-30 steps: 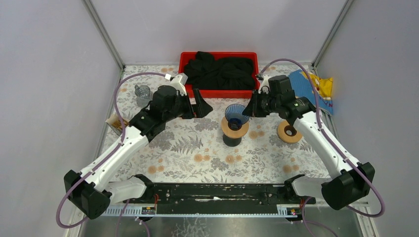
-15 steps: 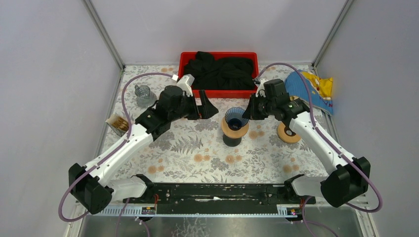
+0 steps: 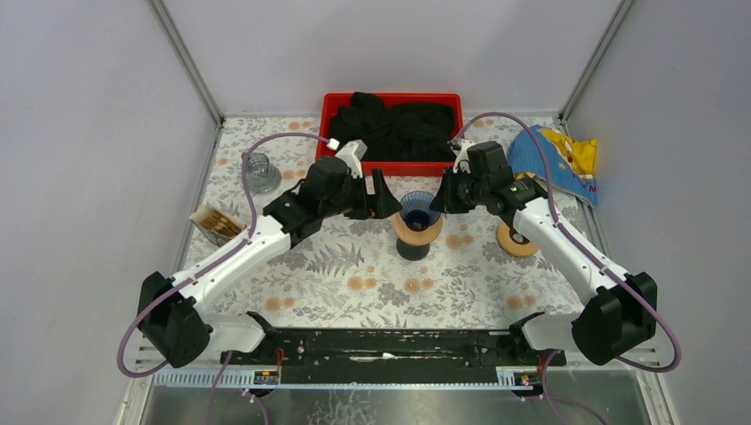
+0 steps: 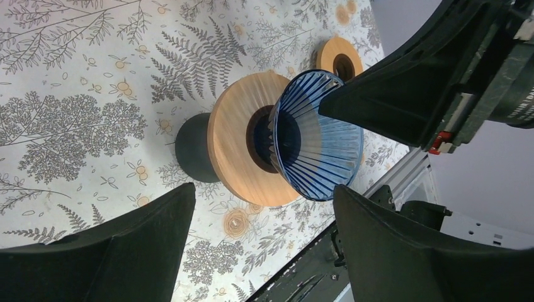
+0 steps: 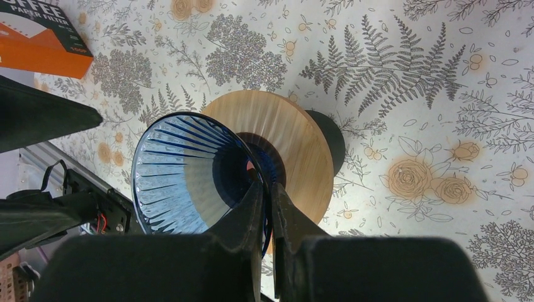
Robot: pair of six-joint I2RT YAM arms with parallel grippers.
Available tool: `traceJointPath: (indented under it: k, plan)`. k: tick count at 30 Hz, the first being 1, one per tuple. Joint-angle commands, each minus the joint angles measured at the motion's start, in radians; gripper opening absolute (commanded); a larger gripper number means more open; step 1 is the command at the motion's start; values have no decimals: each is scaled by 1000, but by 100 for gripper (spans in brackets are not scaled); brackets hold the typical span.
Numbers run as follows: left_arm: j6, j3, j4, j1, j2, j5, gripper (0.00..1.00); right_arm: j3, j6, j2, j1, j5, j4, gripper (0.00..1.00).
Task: Place the coffee filter in the dripper
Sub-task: Place the coffee dripper in the dripper holder.
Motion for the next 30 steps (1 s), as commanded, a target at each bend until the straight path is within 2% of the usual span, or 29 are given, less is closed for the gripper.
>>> traceJointPath:
  k: [1,13,16,20,30]
  plan:
    - [13,46,65,-18,35,15,84,1,-15,14,17,9,31,0]
    - [38,111,65,-55,132,5,59,23,-38,33,32,33,-10,1]
    - [46,125,49,-56,154,-4,50,31,-43,39,33,33,-19,1]
    - [57,145,17,-57,177,-40,44,46,-48,49,37,33,-40,1]
    - [82,171,-28,-57,214,-78,19,83,-56,76,41,38,-91,0]
